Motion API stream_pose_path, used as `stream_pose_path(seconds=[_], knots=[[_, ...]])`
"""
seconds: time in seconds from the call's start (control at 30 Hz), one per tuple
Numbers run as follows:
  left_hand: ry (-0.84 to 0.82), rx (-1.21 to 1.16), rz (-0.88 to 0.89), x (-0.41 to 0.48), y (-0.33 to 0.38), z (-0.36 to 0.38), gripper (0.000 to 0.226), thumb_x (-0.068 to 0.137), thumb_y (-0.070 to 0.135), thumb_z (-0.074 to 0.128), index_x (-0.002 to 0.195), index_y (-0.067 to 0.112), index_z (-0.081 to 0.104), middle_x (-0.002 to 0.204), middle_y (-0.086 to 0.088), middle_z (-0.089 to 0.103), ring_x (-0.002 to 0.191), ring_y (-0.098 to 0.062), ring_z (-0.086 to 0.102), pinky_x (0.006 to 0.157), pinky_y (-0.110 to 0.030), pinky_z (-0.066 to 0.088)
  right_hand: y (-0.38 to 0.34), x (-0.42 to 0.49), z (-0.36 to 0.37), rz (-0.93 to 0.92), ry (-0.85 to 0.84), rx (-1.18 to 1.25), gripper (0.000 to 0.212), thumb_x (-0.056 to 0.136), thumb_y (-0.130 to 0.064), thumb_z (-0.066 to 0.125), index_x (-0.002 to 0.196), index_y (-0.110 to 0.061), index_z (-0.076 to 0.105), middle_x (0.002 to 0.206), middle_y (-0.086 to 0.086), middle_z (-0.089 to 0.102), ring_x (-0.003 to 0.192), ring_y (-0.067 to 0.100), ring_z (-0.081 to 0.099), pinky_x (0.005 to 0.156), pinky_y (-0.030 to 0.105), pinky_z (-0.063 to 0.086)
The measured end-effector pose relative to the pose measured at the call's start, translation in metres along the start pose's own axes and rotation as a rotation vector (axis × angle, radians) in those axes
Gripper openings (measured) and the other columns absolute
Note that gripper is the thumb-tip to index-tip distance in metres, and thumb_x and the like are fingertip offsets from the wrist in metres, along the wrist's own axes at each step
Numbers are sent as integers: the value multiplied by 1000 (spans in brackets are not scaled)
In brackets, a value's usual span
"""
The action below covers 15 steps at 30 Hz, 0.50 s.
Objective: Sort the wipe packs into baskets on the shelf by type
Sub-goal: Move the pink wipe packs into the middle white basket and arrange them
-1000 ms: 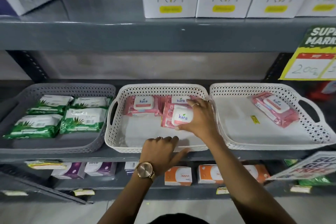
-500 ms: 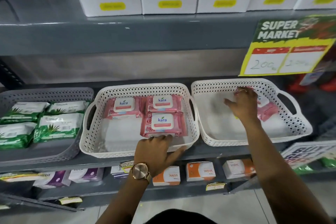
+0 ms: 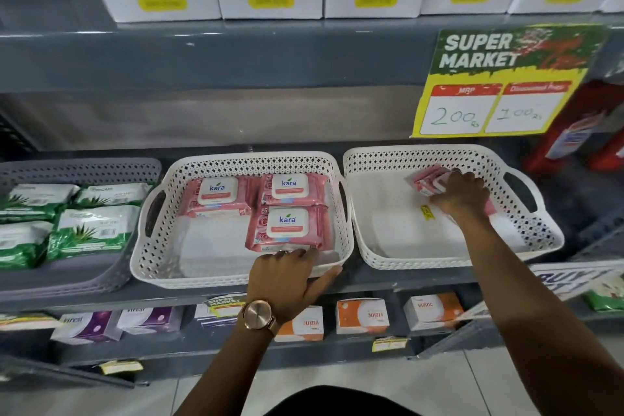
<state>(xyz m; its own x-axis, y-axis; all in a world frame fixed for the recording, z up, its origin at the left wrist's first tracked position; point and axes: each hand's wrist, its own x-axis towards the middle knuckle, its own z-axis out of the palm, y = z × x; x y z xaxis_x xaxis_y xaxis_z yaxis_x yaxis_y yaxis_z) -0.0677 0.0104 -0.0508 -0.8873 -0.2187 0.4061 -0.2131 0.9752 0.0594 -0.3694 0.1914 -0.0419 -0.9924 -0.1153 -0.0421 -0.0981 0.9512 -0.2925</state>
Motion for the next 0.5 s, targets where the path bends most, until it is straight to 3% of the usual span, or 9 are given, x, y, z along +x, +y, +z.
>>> stream_pose_path(seconds=[0.1, 0.17, 0.3, 0.4, 0.5], knots=[[-11, -10, 26, -2, -3, -3, 54, 88, 64, 33, 86, 22, 67, 79, 3, 73, 67, -18, 68, 52, -25, 50, -9, -22, -7, -81, 26, 262, 73, 61, -34, 85, 122, -8, 55, 125, 20, 61, 119, 37, 54, 104, 47, 40], [-5, -20, 47, -6, -8, -6, 52, 88, 62, 33, 81, 22, 66, 74, 3, 72, 63, -17, 66, 50, -23, 47, -31, -46, -20, -144, 77, 487, 69, 59, -33, 88, 119, -11, 63, 117, 15, 69, 107, 29, 64, 91, 31, 47], [-26, -45, 30, -16, -28, -15, 50, 87, 62, 33, 76, 24, 65, 67, 5, 70, 53, -14, 63, 47, -18, 36, -107, -92, -48, -398, 70, 623, 69, 51, -40, 90, 114, -21, 68, 106, -8, 69, 94, 11, 65, 77, 16, 41], [-41, -77, -24, -28, -53, -23, 57, 86, 67, 29, 76, 24, 64, 59, 6, 68, 48, -15, 61, 47, -19, 39, -164, -129, -50, -607, -140, 609, 74, 49, -38, 91, 117, -23, 65, 103, -13, 66, 91, 9, 64, 78, 16, 50], [-35, -73, -86, -47, -83, -36, 66, 86, 73, 20, 76, 24, 63, 57, 3, 67, 49, -18, 61, 46, -24, 43, -221, -166, -26, -759, -267, 508, 82, 49, -41, 91, 123, -21, 61, 119, -1, 68, 105, 18, 65, 95, 34, 53]])
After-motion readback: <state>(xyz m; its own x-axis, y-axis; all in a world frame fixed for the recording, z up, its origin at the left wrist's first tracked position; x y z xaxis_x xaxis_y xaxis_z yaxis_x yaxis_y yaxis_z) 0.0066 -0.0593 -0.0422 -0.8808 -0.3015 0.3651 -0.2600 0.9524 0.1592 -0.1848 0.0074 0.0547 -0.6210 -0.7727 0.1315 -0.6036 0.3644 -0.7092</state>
